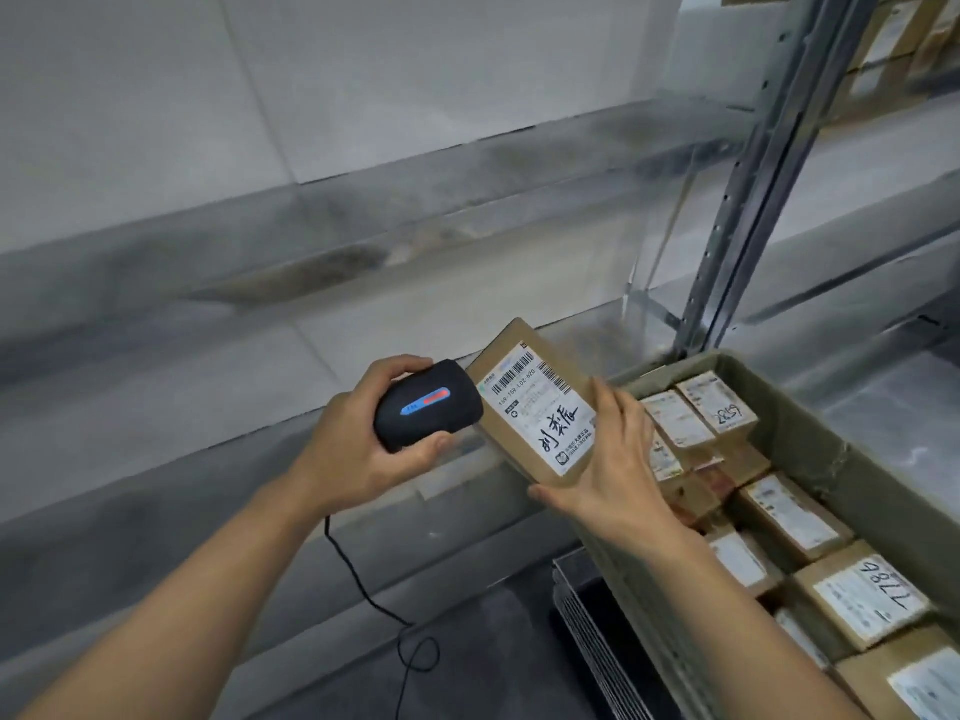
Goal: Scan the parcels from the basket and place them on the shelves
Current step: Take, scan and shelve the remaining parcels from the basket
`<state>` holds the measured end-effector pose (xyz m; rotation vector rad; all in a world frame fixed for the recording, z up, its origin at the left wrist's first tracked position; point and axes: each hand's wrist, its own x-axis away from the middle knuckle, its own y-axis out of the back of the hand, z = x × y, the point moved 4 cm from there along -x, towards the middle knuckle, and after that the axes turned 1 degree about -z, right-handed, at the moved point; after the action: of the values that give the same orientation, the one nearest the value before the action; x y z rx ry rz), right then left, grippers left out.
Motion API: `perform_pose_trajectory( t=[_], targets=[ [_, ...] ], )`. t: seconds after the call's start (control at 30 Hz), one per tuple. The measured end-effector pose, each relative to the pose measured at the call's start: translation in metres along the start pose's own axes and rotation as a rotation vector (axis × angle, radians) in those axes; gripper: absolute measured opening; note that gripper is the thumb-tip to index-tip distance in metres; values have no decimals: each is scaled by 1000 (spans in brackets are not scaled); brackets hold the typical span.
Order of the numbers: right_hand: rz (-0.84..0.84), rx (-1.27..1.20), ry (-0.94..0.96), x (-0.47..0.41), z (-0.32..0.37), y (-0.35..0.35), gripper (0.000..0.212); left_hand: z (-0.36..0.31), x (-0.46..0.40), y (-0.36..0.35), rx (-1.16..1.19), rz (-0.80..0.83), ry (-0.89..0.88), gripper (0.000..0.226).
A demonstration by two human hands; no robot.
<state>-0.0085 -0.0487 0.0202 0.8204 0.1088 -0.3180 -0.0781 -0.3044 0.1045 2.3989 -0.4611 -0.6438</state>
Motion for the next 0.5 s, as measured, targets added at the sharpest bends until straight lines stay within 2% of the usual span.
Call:
perform_pose_trajectory(
  t=[0.23, 0.37, 0.5],
  targets=[
    [218, 91, 246, 1, 67, -28, 140, 16, 51, 88, -307, 54, -62, 72],
    [286, 110, 351, 8, 105, -44, 141, 19, 87, 133, -469, 60, -89, 71],
    [358, 108, 437, 19, 140, -57, 139, 16, 120, 164, -578, 147, -97, 72]
  ],
)
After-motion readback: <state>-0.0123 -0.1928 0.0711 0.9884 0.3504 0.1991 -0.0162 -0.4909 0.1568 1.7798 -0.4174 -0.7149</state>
